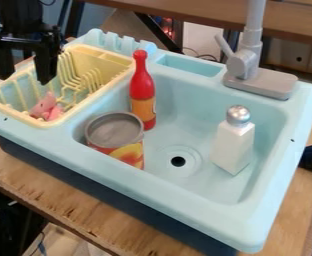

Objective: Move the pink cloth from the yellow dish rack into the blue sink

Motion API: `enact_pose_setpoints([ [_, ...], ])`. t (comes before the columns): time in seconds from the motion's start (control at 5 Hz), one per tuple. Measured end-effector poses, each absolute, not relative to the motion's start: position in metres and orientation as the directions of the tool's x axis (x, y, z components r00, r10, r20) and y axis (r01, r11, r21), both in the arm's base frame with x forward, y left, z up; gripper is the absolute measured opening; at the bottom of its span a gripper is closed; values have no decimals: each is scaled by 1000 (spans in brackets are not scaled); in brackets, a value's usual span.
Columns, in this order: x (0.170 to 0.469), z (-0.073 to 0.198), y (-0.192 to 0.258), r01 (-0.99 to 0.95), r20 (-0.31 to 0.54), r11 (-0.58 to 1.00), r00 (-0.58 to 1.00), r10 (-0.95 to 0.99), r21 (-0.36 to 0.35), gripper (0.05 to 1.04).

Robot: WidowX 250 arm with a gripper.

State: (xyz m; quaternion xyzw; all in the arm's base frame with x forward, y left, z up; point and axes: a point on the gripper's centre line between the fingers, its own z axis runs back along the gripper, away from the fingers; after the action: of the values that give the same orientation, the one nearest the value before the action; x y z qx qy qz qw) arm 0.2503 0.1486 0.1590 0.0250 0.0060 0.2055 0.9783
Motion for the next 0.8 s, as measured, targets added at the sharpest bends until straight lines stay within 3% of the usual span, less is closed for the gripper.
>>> enact_pose_setpoints([
  [0.2,255,158,146,-458,96,889,886,454,25,1001],
  [0.4,258,157,147,-479,110,878,873,474,19,1001],
  [0.8,263,137,149,-499,60,867,866,497,14,1001],
])
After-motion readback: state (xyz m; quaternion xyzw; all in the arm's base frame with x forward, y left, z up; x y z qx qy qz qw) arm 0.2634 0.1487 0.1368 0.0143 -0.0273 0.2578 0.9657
